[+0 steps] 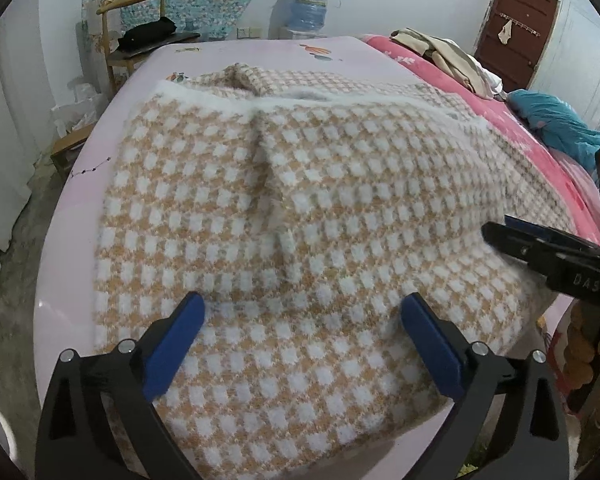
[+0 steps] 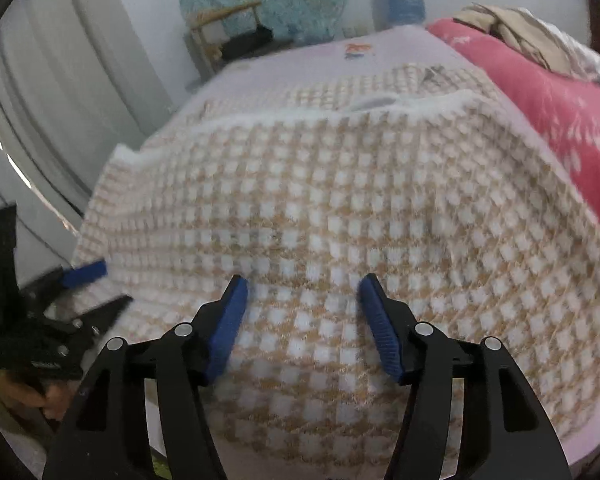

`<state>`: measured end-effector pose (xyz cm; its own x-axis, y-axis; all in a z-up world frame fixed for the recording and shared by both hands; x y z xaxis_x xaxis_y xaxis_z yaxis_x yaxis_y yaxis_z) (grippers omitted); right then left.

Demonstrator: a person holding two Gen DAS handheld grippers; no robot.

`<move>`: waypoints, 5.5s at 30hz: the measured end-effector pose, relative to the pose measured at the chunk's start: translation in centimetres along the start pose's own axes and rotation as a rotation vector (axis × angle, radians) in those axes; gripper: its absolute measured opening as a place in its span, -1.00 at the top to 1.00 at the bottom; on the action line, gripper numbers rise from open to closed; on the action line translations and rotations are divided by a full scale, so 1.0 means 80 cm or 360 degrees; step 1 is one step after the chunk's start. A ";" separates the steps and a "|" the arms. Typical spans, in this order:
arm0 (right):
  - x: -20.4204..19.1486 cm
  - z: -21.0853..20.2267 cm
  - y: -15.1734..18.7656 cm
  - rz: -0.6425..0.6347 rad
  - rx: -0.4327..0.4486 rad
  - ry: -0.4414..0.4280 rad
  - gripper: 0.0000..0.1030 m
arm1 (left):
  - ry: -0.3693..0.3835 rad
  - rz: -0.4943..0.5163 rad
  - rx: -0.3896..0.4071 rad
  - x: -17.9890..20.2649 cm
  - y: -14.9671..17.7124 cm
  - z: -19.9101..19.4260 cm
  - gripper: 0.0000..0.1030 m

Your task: Fold large clothes

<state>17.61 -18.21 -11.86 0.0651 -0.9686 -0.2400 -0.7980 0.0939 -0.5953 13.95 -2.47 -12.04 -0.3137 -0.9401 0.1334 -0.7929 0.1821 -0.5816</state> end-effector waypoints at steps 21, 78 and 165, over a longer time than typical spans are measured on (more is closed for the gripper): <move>-0.020 -0.008 -0.018 0.0035 -0.0001 -0.0074 -0.48 | -0.0004 -0.0014 -0.0011 -0.001 -0.002 0.000 -0.89; 0.012 0.014 -0.031 0.0079 0.0009 0.0052 -0.55 | -0.0039 0.0006 -0.0048 0.000 0.001 0.003 -0.89; -0.004 0.023 -0.037 0.0022 -0.0101 0.0089 -0.60 | -0.0037 -0.0139 0.0197 -0.116 -0.099 -0.013 0.41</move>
<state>21.07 -17.78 -11.42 0.0216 -0.9789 -0.2033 -0.8349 0.0943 -0.5423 22.57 5.07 -7.87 -0.2330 -0.9574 0.1703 -0.7458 0.0635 -0.6632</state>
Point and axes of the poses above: each gripper's, at about its wrist camera, not at the fingertips, and z roughly the way its jaws point, x to its right, y to its underside, the point moved 10 cm from there along z, roughly the way its jaws point
